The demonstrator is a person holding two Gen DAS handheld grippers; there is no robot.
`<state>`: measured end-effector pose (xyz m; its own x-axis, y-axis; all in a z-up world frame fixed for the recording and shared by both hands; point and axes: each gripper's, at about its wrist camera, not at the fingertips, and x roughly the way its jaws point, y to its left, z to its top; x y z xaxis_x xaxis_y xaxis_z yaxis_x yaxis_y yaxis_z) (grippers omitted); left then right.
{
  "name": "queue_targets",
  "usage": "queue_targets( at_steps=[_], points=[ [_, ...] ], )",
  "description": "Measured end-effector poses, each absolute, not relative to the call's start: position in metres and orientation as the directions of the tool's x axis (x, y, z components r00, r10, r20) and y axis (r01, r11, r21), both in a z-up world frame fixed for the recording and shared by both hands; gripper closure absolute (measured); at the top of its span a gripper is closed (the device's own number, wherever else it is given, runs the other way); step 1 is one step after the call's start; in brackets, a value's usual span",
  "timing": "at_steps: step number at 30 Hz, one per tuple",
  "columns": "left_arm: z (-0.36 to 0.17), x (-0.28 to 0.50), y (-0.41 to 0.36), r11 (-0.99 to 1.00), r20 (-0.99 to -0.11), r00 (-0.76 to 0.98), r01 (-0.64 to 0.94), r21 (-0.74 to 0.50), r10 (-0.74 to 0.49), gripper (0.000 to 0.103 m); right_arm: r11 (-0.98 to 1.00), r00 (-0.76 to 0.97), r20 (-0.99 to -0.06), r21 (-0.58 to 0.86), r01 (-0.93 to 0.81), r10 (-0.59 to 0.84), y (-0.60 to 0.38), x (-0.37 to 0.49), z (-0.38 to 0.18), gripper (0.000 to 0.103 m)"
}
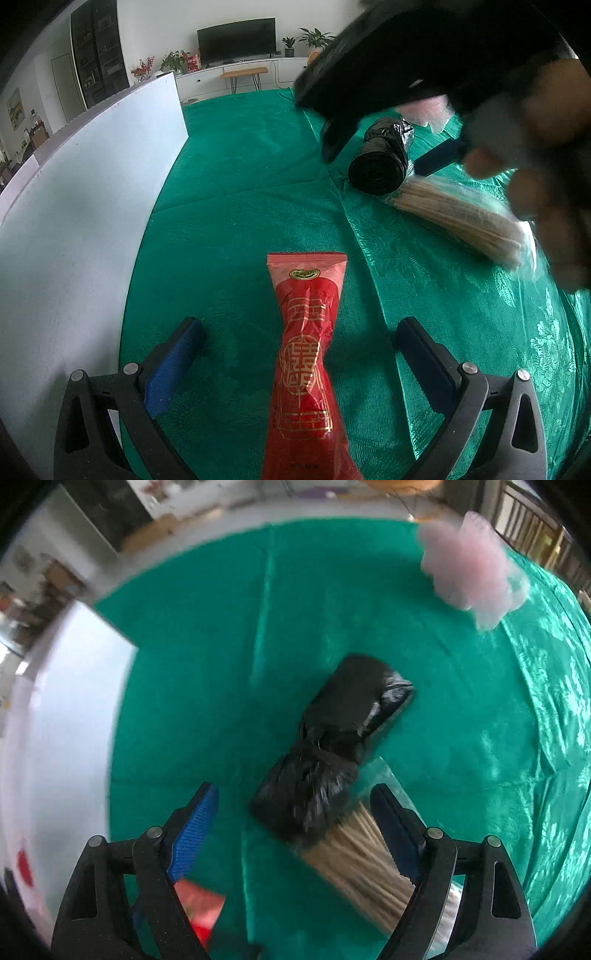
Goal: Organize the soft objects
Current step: 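Grasp the black plastic-wrapped bundle with the right tool while the left tool holds the red packet, then hold the red packet in the left tool and black bundle in the right tool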
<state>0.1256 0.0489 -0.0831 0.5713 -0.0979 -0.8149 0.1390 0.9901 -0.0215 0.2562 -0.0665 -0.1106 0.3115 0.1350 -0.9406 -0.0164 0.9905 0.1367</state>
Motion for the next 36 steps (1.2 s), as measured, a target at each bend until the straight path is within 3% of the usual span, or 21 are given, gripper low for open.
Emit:
queue_targets(
  at_steps=[1,2,3,9,14,17,24,30,32,35,36],
  points=[
    [-0.083,0.125,0.049,0.990,-0.815,0.571,0.139,-0.021,-0.098,0.000,0.993,0.315,-0.942,0.116,-0.024,0.117,-0.063,0.258,-0.114,0.019],
    [-0.083,0.125,0.049,0.990,-0.815,0.571,0.139,-0.022,-0.098,0.000,0.995,0.330,-0.939,0.089,-0.035,0.096,-0.059,0.259,-0.114,0.039],
    [-0.083,0.125,0.049,0.990,-0.815,0.571,0.139,-0.022,-0.098,0.000,0.998,0.346,-0.936,0.047,-0.048,0.061,-0.056,0.258,-0.115,0.050],
    [-0.083,0.126,0.048,0.990,-0.815,0.571,0.139,-0.022,-0.098,0.000,0.992,0.493,-0.862,0.083,-0.094,0.118,-0.057,0.228,-0.079,0.064],
    [-0.083,0.126,0.048,0.990,-0.815,0.571,0.139,-0.022,-0.098,0.000,0.990,0.626,-0.769,0.065,-0.127,0.131,-0.082,0.171,-0.024,0.064],
    [-0.083,0.126,0.048,0.990,-0.815,0.571,0.139,-0.022,-0.098,0.000,0.989,0.628,-0.767,0.066,-0.129,0.133,-0.108,0.140,-0.015,0.064],
    [-0.083,0.126,0.048,0.990,-0.815,0.571,0.139,-0.022,-0.098,0.000,0.990,0.533,-0.838,0.050,-0.130,0.112,-0.186,0.085,0.007,0.064],
    [-0.083,0.126,0.048,0.990,-0.815,0.571,0.139,-0.022,-0.098,0.000,0.987,0.348,-0.937,-0.070,-0.145,-0.015,-0.216,0.073,-0.058,0.064],
    [-0.083,0.126,0.048,0.990,-0.815,0.571,0.139,-0.022,-0.098,0.000,0.991,0.369,-0.929,-0.053,-0.123,-0.004,-0.225,0.066,-0.079,0.059],
    [-0.083,0.126,0.048,0.990,-0.815,0.571,0.138,-0.022,-0.098,0.000,0.997,0.491,-0.871,-0.061,-0.051,-0.028,-0.229,0.057,-0.097,0.028],
    [-0.084,0.126,0.047,0.990,-0.815,0.571,0.139,-0.022,-0.098,0.000,0.997,0.510,-0.859,-0.064,-0.032,-0.039,-0.229,0.055,-0.100,0.029]
  ],
)
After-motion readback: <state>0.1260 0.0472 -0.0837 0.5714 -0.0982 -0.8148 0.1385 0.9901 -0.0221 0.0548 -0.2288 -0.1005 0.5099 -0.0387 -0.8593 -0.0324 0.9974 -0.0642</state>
